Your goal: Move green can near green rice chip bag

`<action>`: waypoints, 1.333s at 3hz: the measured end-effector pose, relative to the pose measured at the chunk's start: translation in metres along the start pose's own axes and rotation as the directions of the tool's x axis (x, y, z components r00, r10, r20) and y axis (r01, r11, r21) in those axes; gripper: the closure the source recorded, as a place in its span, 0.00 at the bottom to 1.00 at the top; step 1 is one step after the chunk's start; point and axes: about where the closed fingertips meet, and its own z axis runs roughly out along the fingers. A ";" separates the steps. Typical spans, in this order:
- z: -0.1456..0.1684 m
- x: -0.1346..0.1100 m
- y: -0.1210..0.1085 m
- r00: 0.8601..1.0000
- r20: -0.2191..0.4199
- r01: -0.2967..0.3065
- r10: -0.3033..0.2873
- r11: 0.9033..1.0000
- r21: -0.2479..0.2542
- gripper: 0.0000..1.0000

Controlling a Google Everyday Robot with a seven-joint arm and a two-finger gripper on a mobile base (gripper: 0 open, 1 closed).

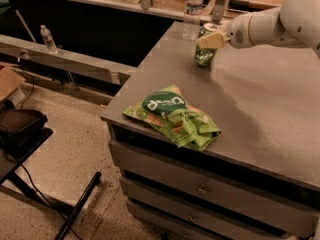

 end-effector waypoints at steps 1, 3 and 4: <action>-0.008 -0.026 0.039 1.000 0.016 0.027 -0.025 0.992 -0.120 1.00; -0.036 -0.023 0.116 0.972 0.032 0.233 -0.232 0.942 -0.243 1.00; -0.038 0.000 0.127 0.978 0.025 0.206 -0.208 0.932 -0.299 0.84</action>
Offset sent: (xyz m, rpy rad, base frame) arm -0.1271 0.0834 0.0438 -0.1890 -0.0911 0.4435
